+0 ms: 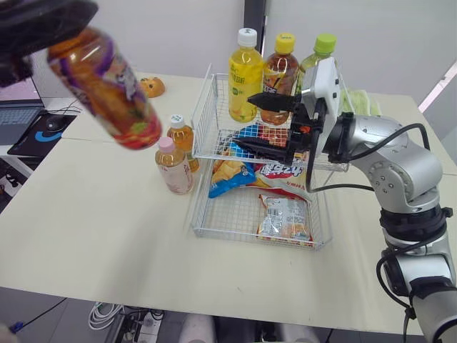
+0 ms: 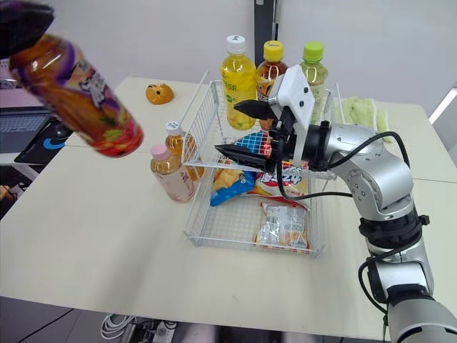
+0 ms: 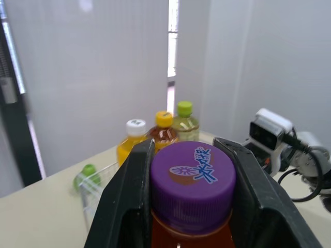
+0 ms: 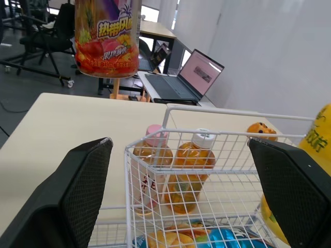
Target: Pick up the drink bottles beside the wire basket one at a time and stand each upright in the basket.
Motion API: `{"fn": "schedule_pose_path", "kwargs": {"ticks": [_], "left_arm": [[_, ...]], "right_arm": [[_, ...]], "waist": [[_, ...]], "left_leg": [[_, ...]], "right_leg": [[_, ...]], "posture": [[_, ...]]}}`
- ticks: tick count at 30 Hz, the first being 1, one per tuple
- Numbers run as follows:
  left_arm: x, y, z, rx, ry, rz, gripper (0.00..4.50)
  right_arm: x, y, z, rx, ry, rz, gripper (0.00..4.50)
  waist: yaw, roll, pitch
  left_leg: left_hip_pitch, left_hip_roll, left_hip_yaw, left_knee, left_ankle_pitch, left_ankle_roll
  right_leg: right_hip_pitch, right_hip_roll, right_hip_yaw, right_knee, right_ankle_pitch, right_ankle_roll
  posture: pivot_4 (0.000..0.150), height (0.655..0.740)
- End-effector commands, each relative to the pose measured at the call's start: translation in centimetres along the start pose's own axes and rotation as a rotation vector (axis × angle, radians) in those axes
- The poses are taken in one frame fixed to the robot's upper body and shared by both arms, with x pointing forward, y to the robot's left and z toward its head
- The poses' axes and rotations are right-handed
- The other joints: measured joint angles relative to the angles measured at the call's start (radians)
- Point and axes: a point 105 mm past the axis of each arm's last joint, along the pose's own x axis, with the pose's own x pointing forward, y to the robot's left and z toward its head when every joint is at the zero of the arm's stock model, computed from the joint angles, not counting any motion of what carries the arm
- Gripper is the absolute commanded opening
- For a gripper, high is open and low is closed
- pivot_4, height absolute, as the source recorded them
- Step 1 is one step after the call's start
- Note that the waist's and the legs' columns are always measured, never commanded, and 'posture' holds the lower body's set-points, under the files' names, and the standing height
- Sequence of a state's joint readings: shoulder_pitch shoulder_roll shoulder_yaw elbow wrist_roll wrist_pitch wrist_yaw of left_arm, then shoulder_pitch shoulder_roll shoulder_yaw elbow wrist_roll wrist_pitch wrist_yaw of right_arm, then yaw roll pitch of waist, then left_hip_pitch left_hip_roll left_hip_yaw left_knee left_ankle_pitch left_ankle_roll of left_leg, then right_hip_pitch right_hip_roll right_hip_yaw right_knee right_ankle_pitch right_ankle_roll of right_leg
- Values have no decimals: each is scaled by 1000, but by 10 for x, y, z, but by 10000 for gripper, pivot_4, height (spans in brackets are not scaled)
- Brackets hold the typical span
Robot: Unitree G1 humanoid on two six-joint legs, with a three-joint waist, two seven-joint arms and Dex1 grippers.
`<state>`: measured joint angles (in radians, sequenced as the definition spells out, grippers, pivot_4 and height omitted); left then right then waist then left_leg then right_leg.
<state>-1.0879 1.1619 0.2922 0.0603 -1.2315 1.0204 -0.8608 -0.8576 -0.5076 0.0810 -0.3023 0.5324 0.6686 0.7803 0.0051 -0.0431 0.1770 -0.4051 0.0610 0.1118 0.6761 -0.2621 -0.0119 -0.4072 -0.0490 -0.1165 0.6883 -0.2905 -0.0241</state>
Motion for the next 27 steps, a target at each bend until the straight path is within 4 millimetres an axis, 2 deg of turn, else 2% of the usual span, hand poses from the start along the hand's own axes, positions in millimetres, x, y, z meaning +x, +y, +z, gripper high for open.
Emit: {"fn": "schedule_pose_path", "kwargs": {"ticks": [1, 3, 7, 11, 18, 27], "left_arm": [[20, -4, 10, 27, -14, -109, 13844], [34, -6, 10, 12, -15, -191, 13844], [64, -11, 6, -3, -31, -354, 13844], [101, -9, -7, 10, -77, -452, 13844], [156, -16, -42, 75, -92, -541, 13844], [205, -27, -83, 174, -47, -519, 13844]], "right_arm": [[-14, -5, 11, -58, -11, -94, 45000], [-19, -6, 10, -61, 6, -138, 45000], [-77, -2, 26, -102, 61, -250, 45000], [-103, 1, 28, -113, 129, -353, 45000], [-122, 13, 30, -99, 165, -454, 45000], [-130, 27, 33, -84, 203, -496, 45000]], "waist": [[-2, 0, 0], [-4, 0, 0], [3, 2, 1], [5, 2, 1], [-6, 2, 1], [-1, 2, 1]], "left_leg": [[0, 0, 0, 0, 0, 0], [-2, -1, 0, 0, 0, 0], [-9, -1, 0, 0, 0, 0], [-13, -1, 1, 1, 0, -1], [-11, -1, 2, 2, 1, -1], [-11, -2, 2, 2, 1, -1]], "right_leg": [[0, 0, 0, 0, 0, 1], [-2, 0, 1, 0, -1, 1], [-8, 0, 1, 0, -1, 1], [-12, 0, 0, 0, -1, 1], [-13, 0, 3, 6, -1, 1], [-13, 1, 5, 6, -1, 1]], "posture": [[1500, 7400], [1500, 7400], [1500, 7400], [1500, 7400], [1500, 7400], [1500, 7400]]}}
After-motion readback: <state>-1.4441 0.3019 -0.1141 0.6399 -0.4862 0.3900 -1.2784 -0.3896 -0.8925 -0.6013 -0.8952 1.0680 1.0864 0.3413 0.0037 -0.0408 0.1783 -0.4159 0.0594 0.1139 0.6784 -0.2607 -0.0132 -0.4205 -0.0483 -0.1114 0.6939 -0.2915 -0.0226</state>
